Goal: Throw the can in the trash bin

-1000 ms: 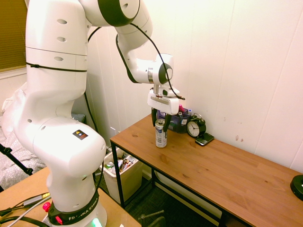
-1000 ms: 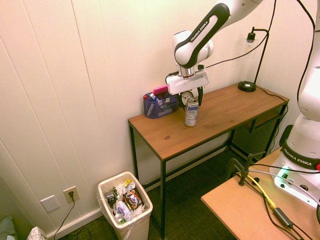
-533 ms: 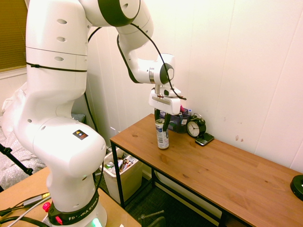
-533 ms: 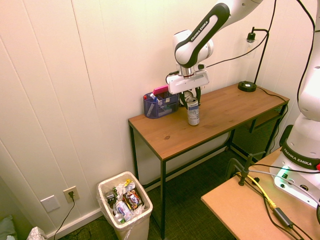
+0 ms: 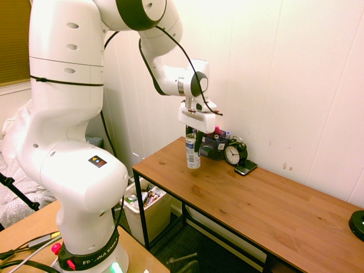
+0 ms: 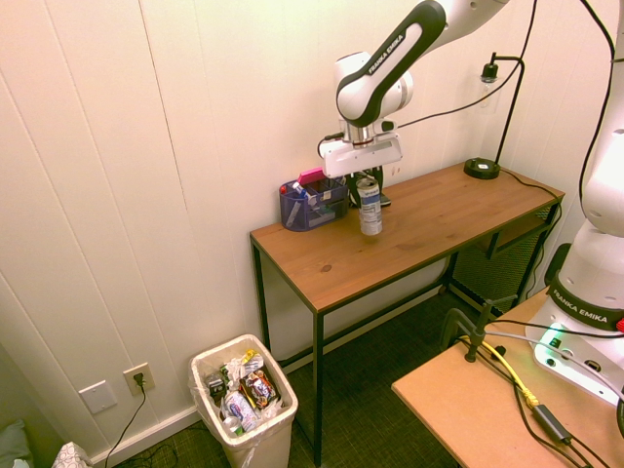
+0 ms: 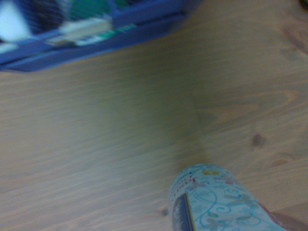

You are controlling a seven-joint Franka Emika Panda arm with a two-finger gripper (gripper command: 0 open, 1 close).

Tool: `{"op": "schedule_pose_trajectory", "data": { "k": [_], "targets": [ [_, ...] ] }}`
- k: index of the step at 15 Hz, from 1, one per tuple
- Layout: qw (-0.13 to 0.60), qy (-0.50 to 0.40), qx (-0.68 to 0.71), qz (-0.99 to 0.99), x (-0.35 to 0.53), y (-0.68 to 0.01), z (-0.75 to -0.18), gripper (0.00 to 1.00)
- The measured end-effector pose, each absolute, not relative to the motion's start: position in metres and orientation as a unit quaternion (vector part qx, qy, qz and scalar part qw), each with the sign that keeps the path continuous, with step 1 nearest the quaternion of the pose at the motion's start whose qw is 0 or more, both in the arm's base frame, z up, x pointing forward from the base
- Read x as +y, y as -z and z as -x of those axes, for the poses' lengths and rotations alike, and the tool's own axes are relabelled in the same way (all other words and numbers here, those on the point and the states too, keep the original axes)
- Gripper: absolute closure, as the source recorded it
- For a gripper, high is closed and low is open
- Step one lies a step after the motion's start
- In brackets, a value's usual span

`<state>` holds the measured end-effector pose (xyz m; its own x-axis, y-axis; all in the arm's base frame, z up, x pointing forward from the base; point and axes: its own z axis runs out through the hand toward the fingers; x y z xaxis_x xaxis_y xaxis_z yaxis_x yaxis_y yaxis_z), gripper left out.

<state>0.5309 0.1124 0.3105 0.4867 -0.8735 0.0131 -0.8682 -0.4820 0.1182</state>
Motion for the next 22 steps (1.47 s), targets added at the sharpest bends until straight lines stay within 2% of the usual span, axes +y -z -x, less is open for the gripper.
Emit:
{"op": "schedule_pose_trajectory", "data": {
  "k": [5, 7, 11, 12, 15, 22],
  "targets": [
    [0.008, -0.048, -0.417, -0.908, 0.305, -0.501, -0.447, 1.0],
    [0.008, -0.045, -0.392, -0.919, 0.361, -0.505, -0.439, 1.0],
    [0.027, 0.01, -0.372, -0.928, 0.436, -0.431, -0.465, 1.0],
    [0.034, 0.022, -0.372, -0.927, 0.457, -0.41, -0.468, 0.0],
    [0.068, 0.028, -0.382, -0.921, 0.491, -0.377, -0.481, 0.0],
    [0.058, 0.028, -0.409, -0.91, 0.489, -0.4, -0.516, 0.0]
  ]
}}
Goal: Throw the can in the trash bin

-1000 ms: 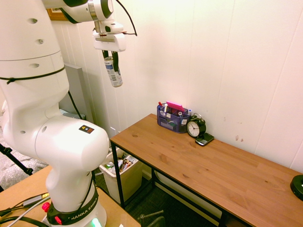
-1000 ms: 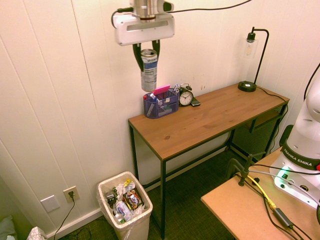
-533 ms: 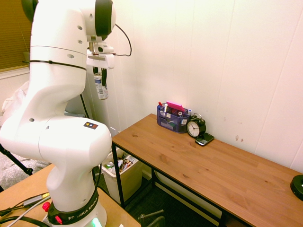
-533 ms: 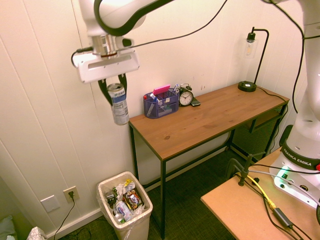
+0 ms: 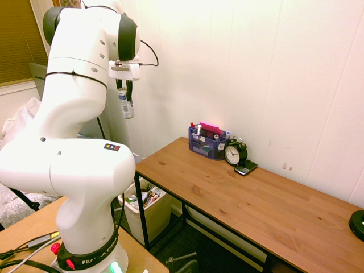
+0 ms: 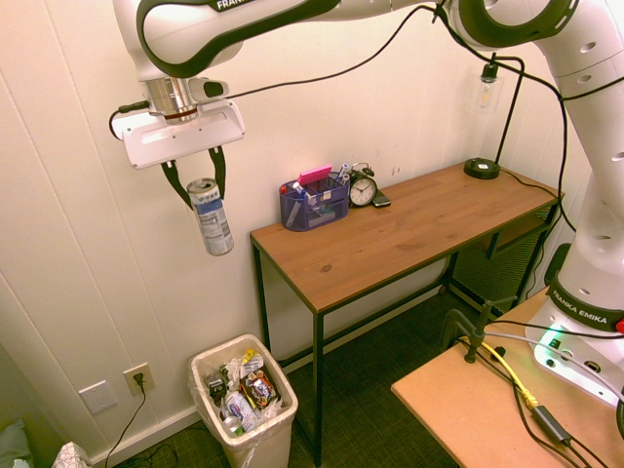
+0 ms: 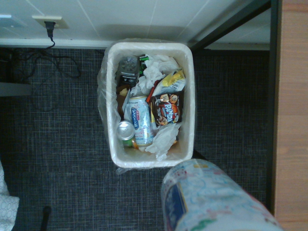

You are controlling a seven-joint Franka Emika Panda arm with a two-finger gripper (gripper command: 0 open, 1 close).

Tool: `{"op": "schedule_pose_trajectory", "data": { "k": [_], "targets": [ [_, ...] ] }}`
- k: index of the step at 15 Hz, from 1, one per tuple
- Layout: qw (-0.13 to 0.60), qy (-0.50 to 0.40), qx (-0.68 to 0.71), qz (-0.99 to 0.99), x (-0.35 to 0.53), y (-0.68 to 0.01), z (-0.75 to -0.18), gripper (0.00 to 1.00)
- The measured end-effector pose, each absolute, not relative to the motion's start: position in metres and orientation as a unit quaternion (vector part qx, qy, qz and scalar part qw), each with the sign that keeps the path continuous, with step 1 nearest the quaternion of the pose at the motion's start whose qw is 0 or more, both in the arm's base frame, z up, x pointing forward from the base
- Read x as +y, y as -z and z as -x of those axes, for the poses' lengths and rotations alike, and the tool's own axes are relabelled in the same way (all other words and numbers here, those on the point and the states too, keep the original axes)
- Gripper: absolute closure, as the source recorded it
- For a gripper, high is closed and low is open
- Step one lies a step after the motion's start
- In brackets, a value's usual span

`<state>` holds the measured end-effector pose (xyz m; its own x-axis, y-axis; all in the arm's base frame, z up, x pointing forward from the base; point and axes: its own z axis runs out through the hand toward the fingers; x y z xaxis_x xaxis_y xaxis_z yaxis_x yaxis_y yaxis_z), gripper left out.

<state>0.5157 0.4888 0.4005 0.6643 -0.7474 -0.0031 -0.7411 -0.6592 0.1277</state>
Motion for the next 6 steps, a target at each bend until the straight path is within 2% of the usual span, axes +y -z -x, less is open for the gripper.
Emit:
{"op": "schedule_pose_trajectory", "data": {
  "k": [6],
  "targets": [
    [0.023, 0.046, -0.443, -0.895, 0.441, -0.396, -0.553, 0.0]
  ]
}}
